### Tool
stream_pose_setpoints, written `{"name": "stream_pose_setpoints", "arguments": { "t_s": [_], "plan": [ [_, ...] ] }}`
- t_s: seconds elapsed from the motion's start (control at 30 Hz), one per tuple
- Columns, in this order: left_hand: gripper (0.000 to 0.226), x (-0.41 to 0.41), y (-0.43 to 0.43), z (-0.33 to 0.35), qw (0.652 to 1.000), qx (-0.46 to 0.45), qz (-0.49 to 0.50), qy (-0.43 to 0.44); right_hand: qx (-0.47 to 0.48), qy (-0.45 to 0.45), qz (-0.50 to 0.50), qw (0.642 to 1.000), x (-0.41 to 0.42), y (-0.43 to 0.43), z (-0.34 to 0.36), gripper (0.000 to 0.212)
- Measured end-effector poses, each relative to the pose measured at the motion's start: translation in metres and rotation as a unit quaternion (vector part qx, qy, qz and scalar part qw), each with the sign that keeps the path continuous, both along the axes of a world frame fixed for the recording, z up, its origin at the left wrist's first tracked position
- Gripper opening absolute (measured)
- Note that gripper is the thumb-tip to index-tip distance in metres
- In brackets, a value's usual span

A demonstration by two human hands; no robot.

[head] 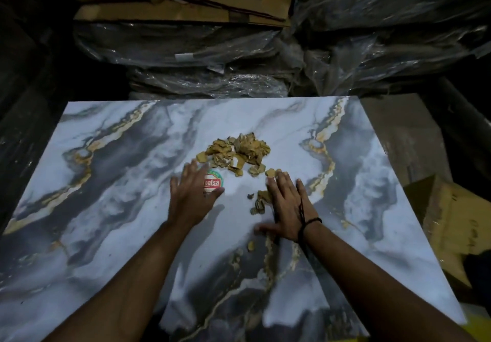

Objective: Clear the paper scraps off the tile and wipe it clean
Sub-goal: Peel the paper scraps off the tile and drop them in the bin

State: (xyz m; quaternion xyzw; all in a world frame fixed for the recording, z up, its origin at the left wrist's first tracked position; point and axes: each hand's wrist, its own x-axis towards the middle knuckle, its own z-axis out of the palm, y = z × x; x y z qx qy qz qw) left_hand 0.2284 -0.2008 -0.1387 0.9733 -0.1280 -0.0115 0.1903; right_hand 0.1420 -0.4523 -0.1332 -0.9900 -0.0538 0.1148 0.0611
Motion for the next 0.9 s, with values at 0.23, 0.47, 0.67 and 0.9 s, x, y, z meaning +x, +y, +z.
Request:
{"name": "stream_pose_setpoints", "arguments": {
  "t_s": [0.23,0.47,0.67,0.9],
  "plan": [
    [0.081,0.065,-0.024,0.003,0.999,-0.020,0.008,0.048,0.069,-0.015,0.057,0.996,0.020,0.010,-0.002,0.114],
    [0.079,0.092,-0.047,0.007,0.998,-0.027,-0.036,0.043,0.030,-0.050,0.154,0.986,-0.025,0.012,-0.003,0.123],
    [0.078,0.082,-0.070,-0.004,0.989,-0.080,-0.094,0.078,-0.001,-0.040,0.062,0.997,0.000,0.027,-0.016,0.101],
    [0.073,0.051,-0.073,-0.001,0.952,-0.282,-0.094,0.069,0.018,-0.068,0.019,0.997,0.017,0.029,-0.024,0.095]
  ]
}}
